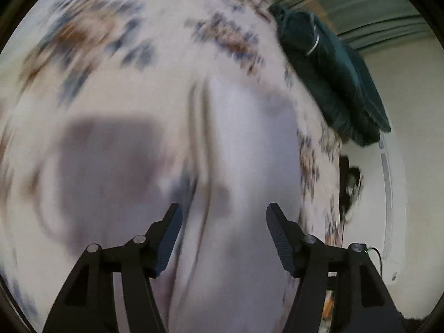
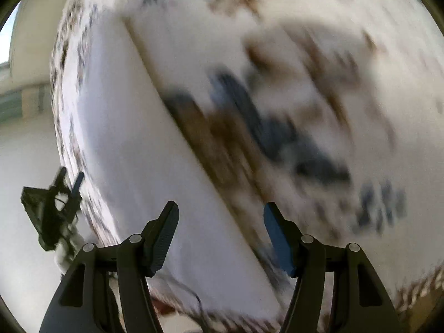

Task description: Fold small clothes

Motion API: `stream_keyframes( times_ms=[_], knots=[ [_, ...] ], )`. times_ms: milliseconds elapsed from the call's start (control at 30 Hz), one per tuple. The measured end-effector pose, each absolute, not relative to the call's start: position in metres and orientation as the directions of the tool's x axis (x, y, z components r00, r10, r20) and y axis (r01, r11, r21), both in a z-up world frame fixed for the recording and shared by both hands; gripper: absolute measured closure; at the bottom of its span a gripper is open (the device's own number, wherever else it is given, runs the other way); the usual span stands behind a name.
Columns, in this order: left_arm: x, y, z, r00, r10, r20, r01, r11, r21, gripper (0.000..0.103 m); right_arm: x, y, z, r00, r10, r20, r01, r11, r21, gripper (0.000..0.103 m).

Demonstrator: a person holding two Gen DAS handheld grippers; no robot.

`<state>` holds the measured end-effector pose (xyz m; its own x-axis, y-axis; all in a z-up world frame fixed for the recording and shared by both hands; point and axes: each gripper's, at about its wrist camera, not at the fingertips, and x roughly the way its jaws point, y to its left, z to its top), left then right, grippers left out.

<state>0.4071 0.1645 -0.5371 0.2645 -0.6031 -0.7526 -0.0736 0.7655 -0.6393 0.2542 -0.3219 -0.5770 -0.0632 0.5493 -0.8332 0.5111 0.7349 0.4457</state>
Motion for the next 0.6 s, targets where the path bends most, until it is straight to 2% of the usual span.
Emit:
stream_keyframes(
  times_ms=[133,267,533,567,600],
  knots=[
    [0.309,0.164,-0.563,0.114,-0.530,-0.840,-0.167,0.823,-0.542,0.042,0.176,-0.319,-0.599,-0.199,0.595,-0.779,0.543,0.729,0.418,0.037],
    [0.238,0.151,-0.581,-0.001,-0.514,-0.858,-0.253,0.830,-0.496,0.042,0.129,-0.312,-0.616,-0.241,0.627,-0.741,0.565,0.711,0.418,0.037],
    [0.195,0.109,-0.599,-0.091,-0.431,-0.898,-0.219,0.888,-0.404,0.045,0.107,-0.281,-0.638,-0.226,0.603,-0.765,0.541,0.731,0.416,0.037],
    [0.195,0.107,-0.597,-0.074,-0.424,-0.902,-0.212,0.891,-0.402,0.057,0.110,-0.273,-0.643,-0.220,0.593,-0.774,0.541,0.735,0.409,0.038],
    [0.196,0.105,-0.594,-0.052,-0.419,-0.907,-0.203,0.893,-0.401,0.090,0.112,-0.267,-0.641,-0.195,0.577,-0.793,0.539,0.738,0.405,0.042]
  ],
)
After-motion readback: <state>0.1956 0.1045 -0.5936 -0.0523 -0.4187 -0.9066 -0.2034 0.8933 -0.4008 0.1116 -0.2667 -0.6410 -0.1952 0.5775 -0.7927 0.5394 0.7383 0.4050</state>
